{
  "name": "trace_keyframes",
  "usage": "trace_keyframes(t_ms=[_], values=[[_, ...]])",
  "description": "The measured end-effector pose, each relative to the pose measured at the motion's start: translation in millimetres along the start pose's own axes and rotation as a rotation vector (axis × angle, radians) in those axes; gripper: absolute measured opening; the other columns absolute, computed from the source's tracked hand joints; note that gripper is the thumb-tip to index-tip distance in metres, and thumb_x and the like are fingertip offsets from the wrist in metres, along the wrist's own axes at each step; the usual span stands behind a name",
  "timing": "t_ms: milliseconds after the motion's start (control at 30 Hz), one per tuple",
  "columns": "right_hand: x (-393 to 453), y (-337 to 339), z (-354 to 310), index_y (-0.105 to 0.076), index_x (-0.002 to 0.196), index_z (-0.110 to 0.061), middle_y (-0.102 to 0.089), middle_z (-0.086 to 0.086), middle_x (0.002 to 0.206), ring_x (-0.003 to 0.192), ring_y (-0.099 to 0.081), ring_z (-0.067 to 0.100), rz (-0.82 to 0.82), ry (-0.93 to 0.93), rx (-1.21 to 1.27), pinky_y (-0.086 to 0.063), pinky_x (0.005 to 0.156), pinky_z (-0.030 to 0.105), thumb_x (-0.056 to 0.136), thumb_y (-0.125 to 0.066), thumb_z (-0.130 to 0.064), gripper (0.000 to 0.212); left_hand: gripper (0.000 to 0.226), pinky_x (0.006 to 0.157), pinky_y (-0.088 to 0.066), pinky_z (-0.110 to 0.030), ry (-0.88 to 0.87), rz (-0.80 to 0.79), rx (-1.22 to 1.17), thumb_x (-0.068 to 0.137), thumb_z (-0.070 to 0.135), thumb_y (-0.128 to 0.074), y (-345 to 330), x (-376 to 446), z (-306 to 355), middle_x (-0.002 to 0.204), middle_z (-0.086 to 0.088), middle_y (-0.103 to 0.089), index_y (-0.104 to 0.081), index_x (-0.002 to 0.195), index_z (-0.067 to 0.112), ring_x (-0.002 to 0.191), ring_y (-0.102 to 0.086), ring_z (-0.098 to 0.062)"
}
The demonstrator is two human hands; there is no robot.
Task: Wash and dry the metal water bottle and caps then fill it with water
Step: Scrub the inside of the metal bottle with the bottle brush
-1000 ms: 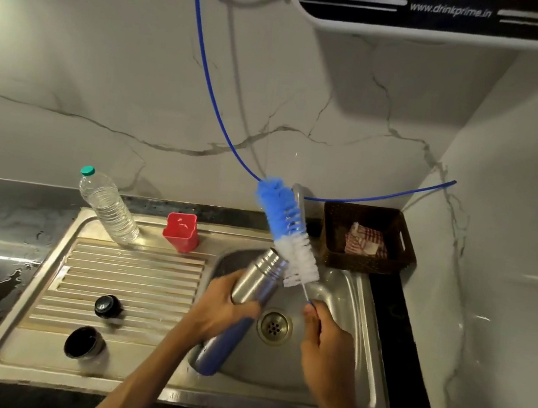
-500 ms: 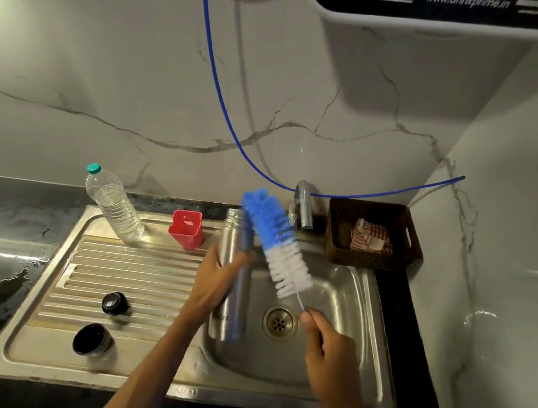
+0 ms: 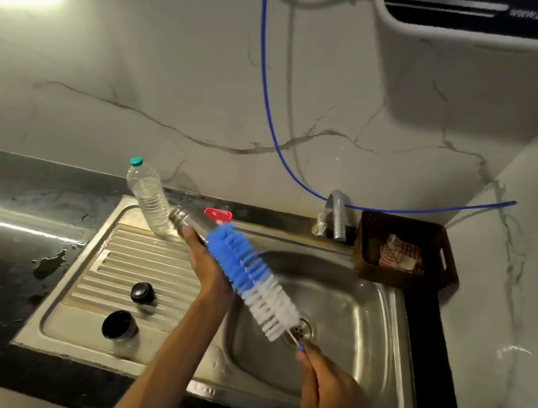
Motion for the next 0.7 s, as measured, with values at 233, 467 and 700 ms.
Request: trace_keyframes(t_ms=[233, 467, 700], values=[[27, -21, -13, -0.067, 0.117, -0.047, -0.076, -0.005, 0.085, 0.076, -0.072, 0.024, -0.049, -0.113, -0.010, -0.056, 0.062, 0.036, 0.090, -0.013, -0.080, 0.069, 0.092, 0.097, -0.057, -0.059, -0.023, -0.170, 0.182, 0.079, 0.093, -0.050, 7, -21, 1, 0.120, -0.020, -0.075, -0.067, 0.134, 0.021, 0.109, -0.073, -0.041], [27, -17, -37, -0.066, 0.119, -0.044, -0.074, -0.007, 0.081, 0.064, -0.068, 0.017, -0.025, -0.019, 0.011, -0.050, 0.049, 0.026, 0.093, -0.038, -0.068, 0.045, 0.097, 0.090, -0.060, -0.050, 0.048, 0.035, 0.082, 0.075, 0.098, -0.043, 34, -4, 30, 0.117, -0.015, -0.077, -0.069, 0.127, 0.021, 0.102, -0.076, -0.036], [42, -24, -70, -0.078, 0.106, -0.038, -0.076, -0.005, 0.081, 0.061, -0.071, 0.021, -0.018, 0.053, -0.069, -0.049, 0.046, 0.027, 0.089, -0.049, -0.055, 0.038, 0.093, 0.084, -0.062, -0.049, 0.051, 0.046, 0.027, 0.077, 0.095, -0.047, 28, 27, 74, 0.112, -0.016, -0.078, -0.071, 0.123, 0.018, 0.096, -0.078, -0.034]])
Point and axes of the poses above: each hand's wrist, its own x-axis towards the middle knuckle, its own y-axis out of the back of the hand, z = x × y, the point moved 7 cm from there along x, towards the middle knuckle
